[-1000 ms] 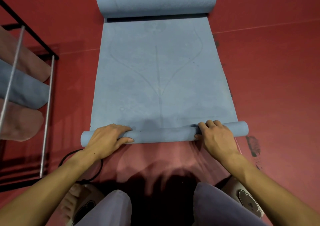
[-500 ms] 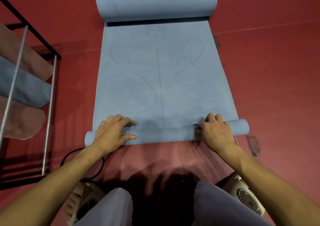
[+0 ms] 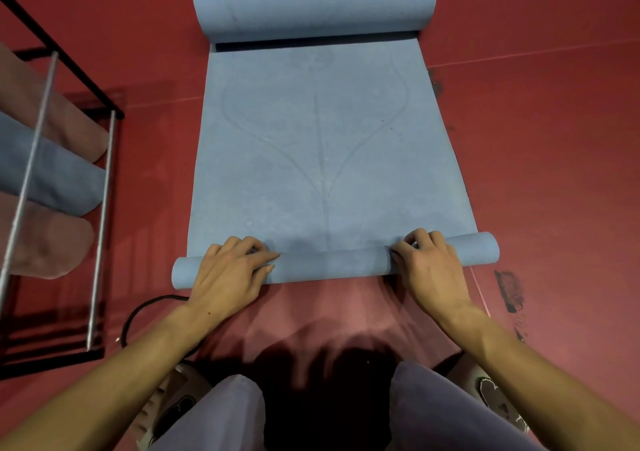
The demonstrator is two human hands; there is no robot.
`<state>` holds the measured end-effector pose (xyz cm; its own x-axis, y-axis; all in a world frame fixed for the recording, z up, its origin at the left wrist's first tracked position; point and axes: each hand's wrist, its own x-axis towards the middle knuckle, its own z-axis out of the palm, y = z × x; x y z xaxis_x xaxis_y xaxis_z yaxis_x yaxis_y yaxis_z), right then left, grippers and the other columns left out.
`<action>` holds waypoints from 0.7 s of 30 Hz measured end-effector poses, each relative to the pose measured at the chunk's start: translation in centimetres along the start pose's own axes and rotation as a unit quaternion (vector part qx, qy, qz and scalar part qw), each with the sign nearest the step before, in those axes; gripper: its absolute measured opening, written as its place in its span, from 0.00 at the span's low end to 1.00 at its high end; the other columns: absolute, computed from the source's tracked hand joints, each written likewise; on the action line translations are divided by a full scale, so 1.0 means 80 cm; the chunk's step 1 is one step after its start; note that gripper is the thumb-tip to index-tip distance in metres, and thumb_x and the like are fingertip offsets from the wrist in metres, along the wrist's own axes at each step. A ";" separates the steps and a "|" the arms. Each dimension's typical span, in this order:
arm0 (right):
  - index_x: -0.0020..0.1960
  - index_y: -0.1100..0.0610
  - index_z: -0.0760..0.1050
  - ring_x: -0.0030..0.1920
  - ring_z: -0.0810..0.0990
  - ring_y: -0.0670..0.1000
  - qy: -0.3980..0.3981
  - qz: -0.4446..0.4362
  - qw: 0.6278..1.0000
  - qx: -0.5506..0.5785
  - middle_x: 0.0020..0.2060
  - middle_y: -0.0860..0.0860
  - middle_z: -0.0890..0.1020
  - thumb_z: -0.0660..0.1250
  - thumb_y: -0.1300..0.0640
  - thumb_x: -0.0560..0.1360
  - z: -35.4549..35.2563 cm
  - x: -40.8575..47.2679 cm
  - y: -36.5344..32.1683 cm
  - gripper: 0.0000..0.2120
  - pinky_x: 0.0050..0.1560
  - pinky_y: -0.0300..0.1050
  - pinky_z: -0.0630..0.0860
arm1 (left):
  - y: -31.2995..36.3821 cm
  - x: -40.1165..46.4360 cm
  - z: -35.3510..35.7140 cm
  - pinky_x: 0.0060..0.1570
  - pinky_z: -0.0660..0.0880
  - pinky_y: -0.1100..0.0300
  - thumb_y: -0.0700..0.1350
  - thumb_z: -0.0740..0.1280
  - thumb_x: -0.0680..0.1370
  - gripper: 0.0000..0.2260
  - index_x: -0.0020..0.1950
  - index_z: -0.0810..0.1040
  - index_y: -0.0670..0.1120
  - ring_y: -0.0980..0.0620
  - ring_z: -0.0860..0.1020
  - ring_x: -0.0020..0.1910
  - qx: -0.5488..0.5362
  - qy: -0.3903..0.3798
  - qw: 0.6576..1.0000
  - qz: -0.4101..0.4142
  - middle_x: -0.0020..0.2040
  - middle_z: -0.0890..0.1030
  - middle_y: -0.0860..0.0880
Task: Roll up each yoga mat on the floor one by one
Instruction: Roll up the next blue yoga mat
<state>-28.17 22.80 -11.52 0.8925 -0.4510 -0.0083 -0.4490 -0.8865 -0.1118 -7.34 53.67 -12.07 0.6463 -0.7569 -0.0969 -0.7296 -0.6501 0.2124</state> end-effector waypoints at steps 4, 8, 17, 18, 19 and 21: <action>0.59 0.53 0.83 0.52 0.73 0.55 -0.007 -0.015 0.999 0.028 0.53 0.50 0.77 0.65 0.33 0.79 -0.004 -0.006 -0.001 0.24 0.48 0.55 0.77 | 0.001 0.001 -0.006 0.50 0.66 0.55 0.67 0.59 0.77 0.21 0.65 0.82 0.66 0.53 0.75 0.54 0.011 -0.016 1.000 -0.009 0.56 0.78 0.61; 0.62 0.52 0.84 0.54 0.73 0.53 -0.015 -0.015 0.999 0.041 0.54 0.48 0.77 0.58 0.26 0.78 -0.010 -0.005 -0.002 0.34 0.51 0.52 0.79 | 0.010 0.003 -0.012 0.53 0.68 0.54 0.72 0.63 0.72 0.23 0.63 0.81 0.69 0.55 0.74 0.54 0.015 -0.023 0.999 -0.019 0.53 0.77 0.62; 0.65 0.53 0.81 0.55 0.72 0.55 -0.031 -0.051 0.998 -0.005 0.55 0.50 0.76 0.63 0.23 0.72 -0.003 0.006 0.007 0.39 0.52 0.55 0.79 | 0.004 0.005 -0.009 0.50 0.70 0.52 0.78 0.59 0.72 0.33 0.70 0.79 0.63 0.50 0.75 0.52 0.084 -0.021 0.995 0.041 0.55 0.77 0.56; 0.66 0.53 0.81 0.55 0.72 0.55 -0.032 -0.049 0.998 -0.009 0.55 0.50 0.75 0.64 0.25 0.72 -0.002 0.006 0.007 0.37 0.52 0.54 0.79 | 0.003 0.005 -0.008 0.50 0.70 0.52 0.76 0.58 0.73 0.32 0.70 0.79 0.63 0.50 0.74 0.52 0.086 -0.014 0.995 0.043 0.55 0.75 0.55; 0.66 0.53 0.82 0.55 0.72 0.55 -0.030 -0.045 0.998 -0.008 0.55 0.50 0.75 0.65 0.27 0.72 -0.001 0.007 0.006 0.35 0.51 0.54 0.79 | 0.003 0.005 -0.006 0.49 0.71 0.52 0.74 0.58 0.75 0.30 0.70 0.79 0.62 0.50 0.74 0.52 0.085 -0.006 0.995 0.044 0.55 0.74 0.54; 0.64 0.52 0.82 0.54 0.72 0.55 -0.021 -0.040 0.999 -0.003 0.54 0.50 0.75 0.68 0.29 0.73 0.001 0.009 0.007 0.33 0.51 0.54 0.79 | 0.002 0.005 -0.004 0.47 0.71 0.52 0.72 0.58 0.76 0.28 0.70 0.80 0.61 0.50 0.73 0.50 0.080 0.004 0.996 0.044 0.54 0.73 0.54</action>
<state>-27.74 21.99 -11.63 0.9264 -0.3742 -0.0415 -0.3765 -0.9200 -0.1084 -7.12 53.29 -11.76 0.5789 -0.8117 -0.0771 -0.8097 -0.5835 0.0631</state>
